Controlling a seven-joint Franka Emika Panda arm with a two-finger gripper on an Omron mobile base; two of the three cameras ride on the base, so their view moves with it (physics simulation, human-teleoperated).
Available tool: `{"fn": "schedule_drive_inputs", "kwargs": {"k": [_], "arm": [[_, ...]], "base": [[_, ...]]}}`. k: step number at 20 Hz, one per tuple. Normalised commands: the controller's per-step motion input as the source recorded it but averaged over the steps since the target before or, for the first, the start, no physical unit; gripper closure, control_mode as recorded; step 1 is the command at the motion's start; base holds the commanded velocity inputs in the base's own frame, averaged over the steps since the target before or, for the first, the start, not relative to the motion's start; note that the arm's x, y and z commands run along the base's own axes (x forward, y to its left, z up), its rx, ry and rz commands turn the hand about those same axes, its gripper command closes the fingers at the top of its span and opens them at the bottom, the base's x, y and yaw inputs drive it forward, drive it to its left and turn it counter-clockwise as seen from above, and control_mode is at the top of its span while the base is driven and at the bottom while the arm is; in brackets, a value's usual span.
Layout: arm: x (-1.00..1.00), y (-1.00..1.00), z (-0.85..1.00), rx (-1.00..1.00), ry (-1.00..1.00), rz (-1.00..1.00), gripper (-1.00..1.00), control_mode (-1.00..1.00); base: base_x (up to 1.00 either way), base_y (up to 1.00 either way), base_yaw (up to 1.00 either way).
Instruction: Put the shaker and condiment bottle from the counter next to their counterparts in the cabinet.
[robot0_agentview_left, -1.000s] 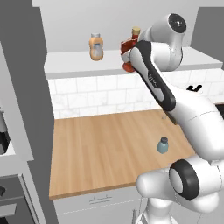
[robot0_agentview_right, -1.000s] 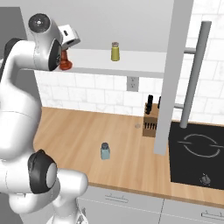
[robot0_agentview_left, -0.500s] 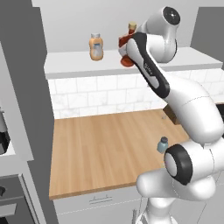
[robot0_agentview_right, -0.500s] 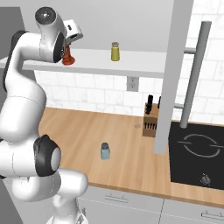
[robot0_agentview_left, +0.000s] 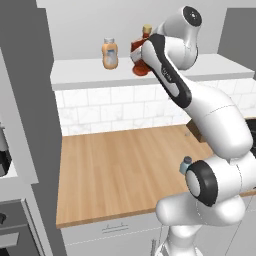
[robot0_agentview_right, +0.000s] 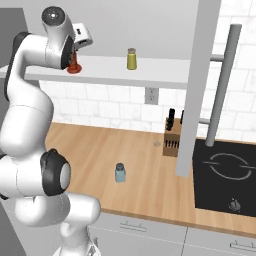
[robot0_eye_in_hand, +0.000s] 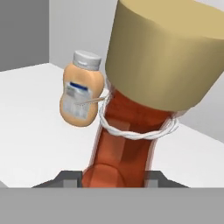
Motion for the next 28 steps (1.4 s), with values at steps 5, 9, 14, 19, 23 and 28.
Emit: {"fn": "schedule_drive_inputs", "kwargs": {"k": [5,9,14,19,23,28], "arm": [[0.21,0.0,0.0,0.11,0.0,0.03,1.0,-1.0],[0.26,0.01,-0.01,0.03,0.0,0.03,1.0,-1.0],[0.11,0.36,-0.2,-0.02,0.0,0.05,1.0,-1.0],[0.03,0.49,-0.27,-0.06,0.0,0.06,1.0,-1.0],[0.0,0.35,-0.22,-0.02,0.0,0.06,-1.0,-1.0],[0.09,-0.32,-0.11,0.15,0.0,0.03,-1.0,-1.0]], "base": [[0.0,0.0,0.0],[0.0,0.0,0.0],[0.0,0.0,0.0],[0.0,0.0,0.0],[0.0,0.0,0.0],[0.0,0.0,0.0]]}}
